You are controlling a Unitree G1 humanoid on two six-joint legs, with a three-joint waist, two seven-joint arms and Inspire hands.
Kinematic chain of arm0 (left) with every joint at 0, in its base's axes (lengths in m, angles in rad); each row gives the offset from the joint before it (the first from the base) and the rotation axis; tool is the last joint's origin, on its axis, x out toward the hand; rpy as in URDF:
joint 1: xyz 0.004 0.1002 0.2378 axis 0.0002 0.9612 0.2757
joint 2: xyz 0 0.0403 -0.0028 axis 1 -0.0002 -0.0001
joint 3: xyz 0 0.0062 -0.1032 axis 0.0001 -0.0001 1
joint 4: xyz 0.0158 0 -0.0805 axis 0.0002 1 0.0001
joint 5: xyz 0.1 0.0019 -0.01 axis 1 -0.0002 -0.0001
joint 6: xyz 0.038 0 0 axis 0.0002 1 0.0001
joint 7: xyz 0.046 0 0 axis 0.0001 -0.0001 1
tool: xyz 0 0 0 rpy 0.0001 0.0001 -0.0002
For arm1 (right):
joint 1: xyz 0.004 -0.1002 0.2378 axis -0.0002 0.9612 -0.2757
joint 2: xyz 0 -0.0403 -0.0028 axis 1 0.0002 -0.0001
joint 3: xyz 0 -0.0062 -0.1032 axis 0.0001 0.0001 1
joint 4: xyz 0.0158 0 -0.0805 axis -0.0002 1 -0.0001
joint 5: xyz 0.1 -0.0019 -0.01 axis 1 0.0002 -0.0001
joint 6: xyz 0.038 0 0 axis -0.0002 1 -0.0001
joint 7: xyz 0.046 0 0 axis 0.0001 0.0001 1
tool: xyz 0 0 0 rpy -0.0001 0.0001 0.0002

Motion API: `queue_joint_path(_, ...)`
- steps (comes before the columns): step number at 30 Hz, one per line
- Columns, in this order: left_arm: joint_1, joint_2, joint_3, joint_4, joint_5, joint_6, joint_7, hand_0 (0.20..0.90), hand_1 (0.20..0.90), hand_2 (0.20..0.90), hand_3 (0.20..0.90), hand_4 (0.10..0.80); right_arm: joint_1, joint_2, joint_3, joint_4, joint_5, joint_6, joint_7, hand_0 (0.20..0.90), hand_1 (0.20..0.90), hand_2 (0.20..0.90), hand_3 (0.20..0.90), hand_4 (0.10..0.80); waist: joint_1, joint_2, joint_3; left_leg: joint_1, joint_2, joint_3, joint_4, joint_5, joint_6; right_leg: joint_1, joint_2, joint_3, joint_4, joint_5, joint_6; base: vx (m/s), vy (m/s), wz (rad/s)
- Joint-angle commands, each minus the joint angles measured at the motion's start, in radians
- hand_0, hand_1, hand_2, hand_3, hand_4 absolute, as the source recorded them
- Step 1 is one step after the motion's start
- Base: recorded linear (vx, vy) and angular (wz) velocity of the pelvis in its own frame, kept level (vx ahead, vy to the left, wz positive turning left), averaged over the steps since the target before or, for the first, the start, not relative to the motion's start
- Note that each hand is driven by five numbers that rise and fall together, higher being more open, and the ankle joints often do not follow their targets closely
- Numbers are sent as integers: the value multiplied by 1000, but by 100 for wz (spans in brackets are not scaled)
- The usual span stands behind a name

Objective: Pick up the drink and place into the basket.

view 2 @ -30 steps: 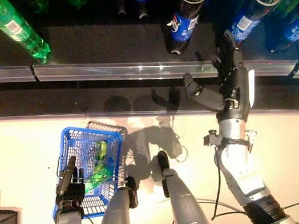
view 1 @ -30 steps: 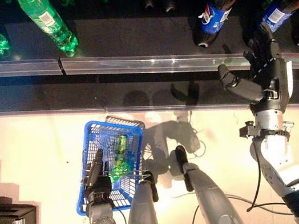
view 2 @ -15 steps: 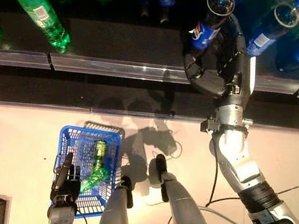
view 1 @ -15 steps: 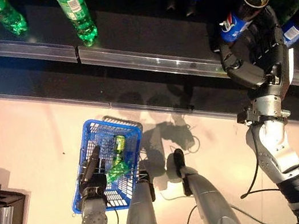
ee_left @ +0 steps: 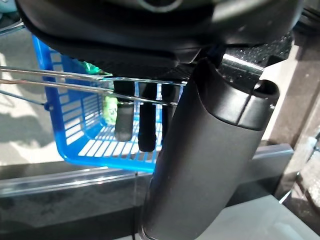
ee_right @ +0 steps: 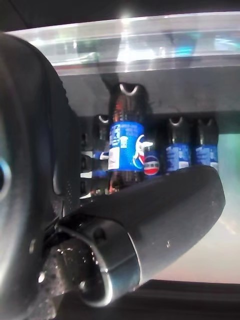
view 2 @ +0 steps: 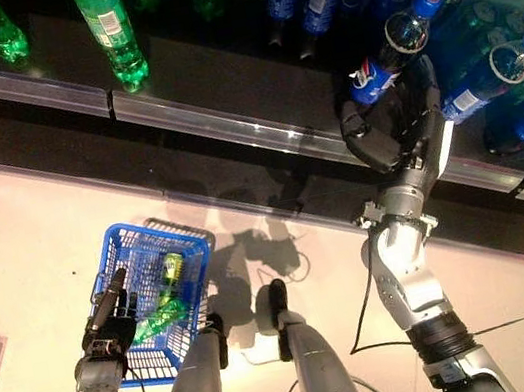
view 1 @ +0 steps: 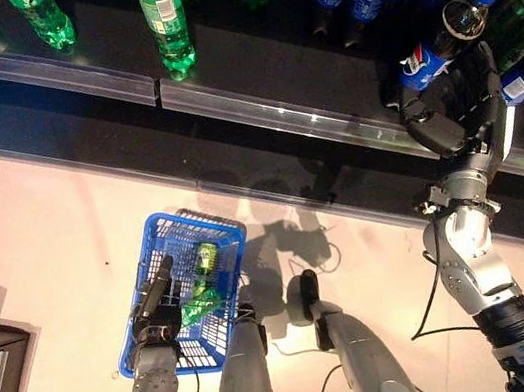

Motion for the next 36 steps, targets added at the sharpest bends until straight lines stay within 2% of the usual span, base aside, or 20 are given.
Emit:
queue_joint_path(1, -51, 135, 86, -176, 76, -41, -64, 300, 300, 300, 200, 100, -53, -28, -122, -80, -27, -90, -44, 900, 900, 900, 900, 800, 17, 15, -62, 11, -68, 10, -45, 9, -17, 133, -3, -20, 11, -140, 127, 75, -16, 6)
queue_joint_path(10, -60, 163, 107, -150, 90, 24, -67, 300, 300, 300, 200, 100, -48, -17, -137, -9, 58, -91, -41, 900, 900, 900, 900, 800, 31, 18, -78, 48, -66, -6, -83, 23, -38, 151, 1, -23, 11, -148, 148, 63, -21, 6)
queue_joint_path(22, -96, 222, 118, -111, 90, 64, -58, 300, 300, 300, 200, 100, -68, -23, -148, 76, 103, -113, -77, 900, 900, 900, 900, 800, 40, 6, -85, 63, -55, -21, -122, 41, -62, 148, 12, -26, 8, -148, 172, 32, -32, 3)
queue_joint_path(26, -96, 226, 118, -100, 93, 67, -66, 300, 300, 300, 200, 100, -63, -18, -151, 119, 134, -135, -67, 900, 900, 900, 900, 800, 43, 2, -91, 67, -54, -25, -139, 49, -65, 145, 17, -25, 2, -146, 177, 8, -7, 0)
queue_joint_path(36, -110, 272, 131, -84, 83, 102, -68, 300, 300, 300, 200, 100, -71, -47, -171, 214, 165, -121, -40, 900, 900, 900, 900, 800, 48, -11, -96, 60, -47, -29, -153, 60, -74, 134, 22, -31, -1, -143, 187, 12, -15, 1)
